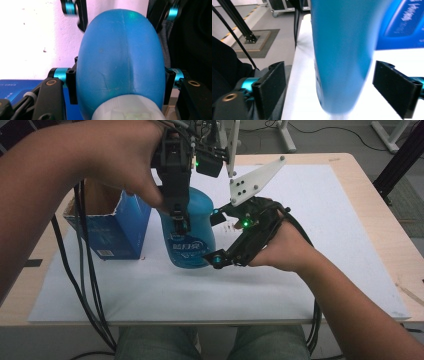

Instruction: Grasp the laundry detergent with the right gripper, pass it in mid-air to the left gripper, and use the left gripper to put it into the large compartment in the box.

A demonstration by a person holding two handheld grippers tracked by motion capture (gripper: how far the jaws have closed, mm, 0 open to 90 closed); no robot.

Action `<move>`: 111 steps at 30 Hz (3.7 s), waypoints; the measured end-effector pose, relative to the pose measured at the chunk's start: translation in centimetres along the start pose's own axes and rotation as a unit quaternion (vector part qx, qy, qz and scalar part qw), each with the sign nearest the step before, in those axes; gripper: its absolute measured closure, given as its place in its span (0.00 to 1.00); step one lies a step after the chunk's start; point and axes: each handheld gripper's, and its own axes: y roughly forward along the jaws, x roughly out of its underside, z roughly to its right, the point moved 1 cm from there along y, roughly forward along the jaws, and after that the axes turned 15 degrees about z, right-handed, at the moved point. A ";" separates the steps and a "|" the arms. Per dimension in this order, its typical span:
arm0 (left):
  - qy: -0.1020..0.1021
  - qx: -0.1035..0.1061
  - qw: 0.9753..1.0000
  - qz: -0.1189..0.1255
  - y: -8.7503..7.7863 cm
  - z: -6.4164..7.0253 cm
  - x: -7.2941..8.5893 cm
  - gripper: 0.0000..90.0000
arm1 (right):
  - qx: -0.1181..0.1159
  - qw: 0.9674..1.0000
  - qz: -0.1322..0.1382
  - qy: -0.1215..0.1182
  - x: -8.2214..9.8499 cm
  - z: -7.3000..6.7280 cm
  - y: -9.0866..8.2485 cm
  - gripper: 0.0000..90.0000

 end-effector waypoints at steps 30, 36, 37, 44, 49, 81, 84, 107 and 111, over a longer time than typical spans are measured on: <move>-0.184 -0.045 0.981 0.032 -10.1 -2.6 2.4 0.43 | 0.060 0.967 -0.245 -0.043 -1.8 0.7 -7.2 0.01; -0.259 -0.062 0.962 0.054 -13.1 -3.9 4.6 0.43 | 0.062 0.956 -0.283 -0.041 -2.4 1.3 -8.1 0.01; -0.271 -0.066 0.958 0.058 -13.5 -4.2 5.0 0.43 | 0.062 0.955 -0.286 -0.042 -2.5 1.4 -8.3 0.01; -0.361 -0.108 0.924 0.058 -15.9 -5.5 8.3 0.42 | 0.068 0.952 -0.297 -0.037 -2.7 1.8 -9.0 0.01; -0.413 -0.126 0.901 0.041 -16.4 -6.3 10.6 0.42 | 0.066 0.951 -0.300 -0.036 -2.6 1.9 -8.9 0.01; -0.290 -0.086 0.953 -0.033 -4.6 -10.4 15.5 0.43 | 0.074 0.947 -0.310 -0.030 -1.7 2.0 -8.4 0.01; -0.272 -0.084 0.958 -0.034 -3.4 -10.5 15.9 0.43 | 0.073 0.946 -0.315 -0.030 -1.6 2.1 -8.2 0.01; -0.197 -0.076 0.977 -0.022 1.2 -11.7 17.6 0.42 | 0.068 0.943 -0.325 -0.021 -0.9 2.6 -7.5 0.01; -0.204 -0.072 0.976 -0.021 1.2 -11.9 17.6 0.42 | 0.069 0.942 -0.328 -0.024 -0.8 2.6 -7.2 0.01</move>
